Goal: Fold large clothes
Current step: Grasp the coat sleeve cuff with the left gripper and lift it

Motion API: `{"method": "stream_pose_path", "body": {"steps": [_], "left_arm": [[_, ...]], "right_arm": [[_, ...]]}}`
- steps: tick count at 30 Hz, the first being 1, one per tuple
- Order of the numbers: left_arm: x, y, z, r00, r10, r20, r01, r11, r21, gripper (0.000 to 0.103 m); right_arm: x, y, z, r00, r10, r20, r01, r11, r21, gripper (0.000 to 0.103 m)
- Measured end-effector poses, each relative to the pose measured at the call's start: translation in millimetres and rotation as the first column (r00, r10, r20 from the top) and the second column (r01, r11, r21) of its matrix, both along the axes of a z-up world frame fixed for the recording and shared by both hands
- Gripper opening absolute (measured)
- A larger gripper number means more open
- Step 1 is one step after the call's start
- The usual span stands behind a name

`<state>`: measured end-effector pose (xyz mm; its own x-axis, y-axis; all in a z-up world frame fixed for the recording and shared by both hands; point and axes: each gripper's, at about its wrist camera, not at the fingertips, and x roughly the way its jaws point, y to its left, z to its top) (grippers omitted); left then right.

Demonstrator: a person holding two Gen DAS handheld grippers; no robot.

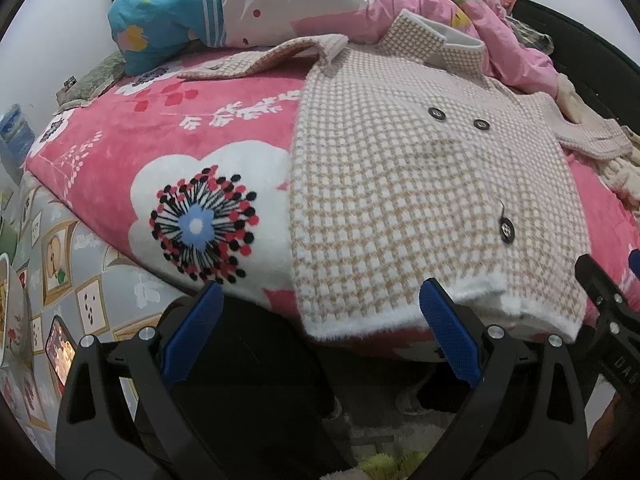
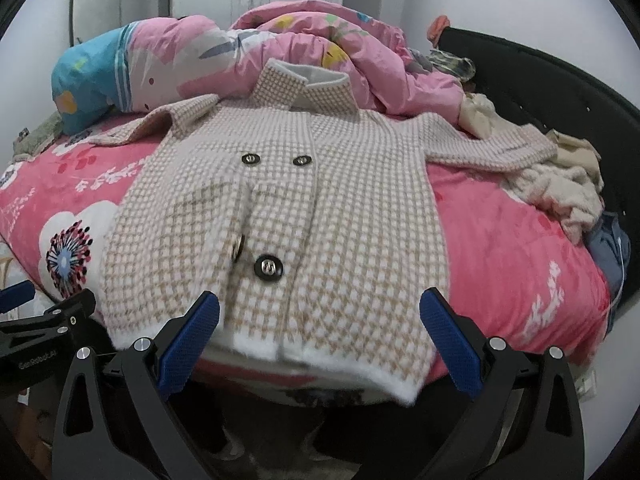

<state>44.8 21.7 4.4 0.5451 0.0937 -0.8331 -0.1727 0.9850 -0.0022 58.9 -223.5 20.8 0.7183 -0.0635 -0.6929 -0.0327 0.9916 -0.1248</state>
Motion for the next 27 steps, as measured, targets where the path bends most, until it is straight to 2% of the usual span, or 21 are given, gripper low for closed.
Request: {"method": "stream_pose_path", "body": {"steps": [8, 14, 18, 21, 24, 27], "left_arm": [[34, 9, -4, 1.000, 0.018, -0.002, -0.018, 1.000, 0.009, 0.095], [85, 33, -8, 0.998, 0.058, 0.000, -0.058, 0.998, -0.016, 0.095], [133, 67, -1, 0.993, 0.093, 0.069, -0.087, 0.993, -0.078, 0.095], [170, 95, 8, 0.986, 0.098, 0.134, -0.073, 0.982, -0.174, 0.095], [208, 134, 14, 0.969, 0.172, 0.177, -0.110, 0.944, -0.312, 0.095], [253, 176, 10, 0.952, 0.262, 0.156, -0.183, 0.900, -0.395, 0.095]], "right_arm": [[44, 10, 6, 0.997, 0.072, 0.017, -0.072, 0.997, -0.031, 0.098], [94, 18, 13, 0.983, 0.181, 0.038, -0.182, 0.983, 0.006, 0.098], [137, 33, 17, 0.953, 0.301, 0.034, -0.303, 0.950, 0.076, 0.098], [177, 56, 19, 0.924, 0.381, 0.026, -0.382, 0.917, 0.114, 0.098], [215, 77, 18, 0.906, 0.423, 0.017, -0.420, 0.891, 0.172, 0.098], [248, 99, 13, 0.902, 0.432, 0.006, -0.425, 0.884, 0.196, 0.098]]}}
